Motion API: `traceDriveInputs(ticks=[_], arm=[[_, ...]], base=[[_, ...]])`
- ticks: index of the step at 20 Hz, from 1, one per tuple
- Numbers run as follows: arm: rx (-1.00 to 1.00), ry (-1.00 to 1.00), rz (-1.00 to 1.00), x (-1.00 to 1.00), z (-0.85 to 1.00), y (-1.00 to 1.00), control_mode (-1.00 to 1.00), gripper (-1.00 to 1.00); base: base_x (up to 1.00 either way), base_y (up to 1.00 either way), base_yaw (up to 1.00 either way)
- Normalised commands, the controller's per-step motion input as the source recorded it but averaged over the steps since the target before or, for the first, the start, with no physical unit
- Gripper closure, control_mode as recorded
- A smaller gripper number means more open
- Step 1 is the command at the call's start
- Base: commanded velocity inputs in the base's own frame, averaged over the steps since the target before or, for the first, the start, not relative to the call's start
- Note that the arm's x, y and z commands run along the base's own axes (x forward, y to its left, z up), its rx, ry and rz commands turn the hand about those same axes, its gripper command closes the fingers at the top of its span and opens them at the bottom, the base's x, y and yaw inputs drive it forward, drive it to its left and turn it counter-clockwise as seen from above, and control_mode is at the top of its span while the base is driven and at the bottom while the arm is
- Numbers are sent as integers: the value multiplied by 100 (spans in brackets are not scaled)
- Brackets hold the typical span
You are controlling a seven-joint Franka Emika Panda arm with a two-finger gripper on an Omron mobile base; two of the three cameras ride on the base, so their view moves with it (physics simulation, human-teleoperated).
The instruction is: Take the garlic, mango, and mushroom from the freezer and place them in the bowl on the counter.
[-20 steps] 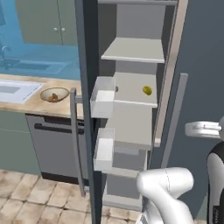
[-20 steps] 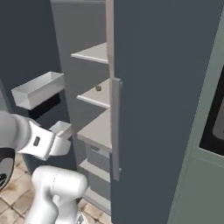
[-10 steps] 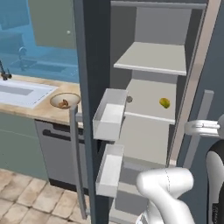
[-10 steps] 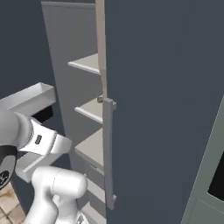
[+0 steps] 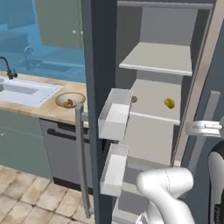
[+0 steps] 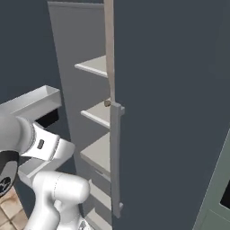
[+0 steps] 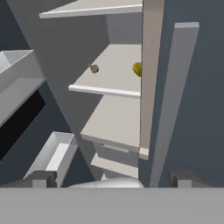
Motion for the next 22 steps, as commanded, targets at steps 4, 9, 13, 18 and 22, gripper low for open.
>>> traceDriveInputs(ticks=[4,9,13,18,22], arm=[[0,0,0,0,0,0,100,-100],[0,0,0,0,0,0,100,-100],[0,0,0,0,0,0,100,-100],[0,0,0,0,0,0,100,-100],[0,0,0,0,0,0,100,-100]], base=[[73,96,-34],[51,73,-34],[54,53,-22],[48,31,-9],[23,21,-32]])
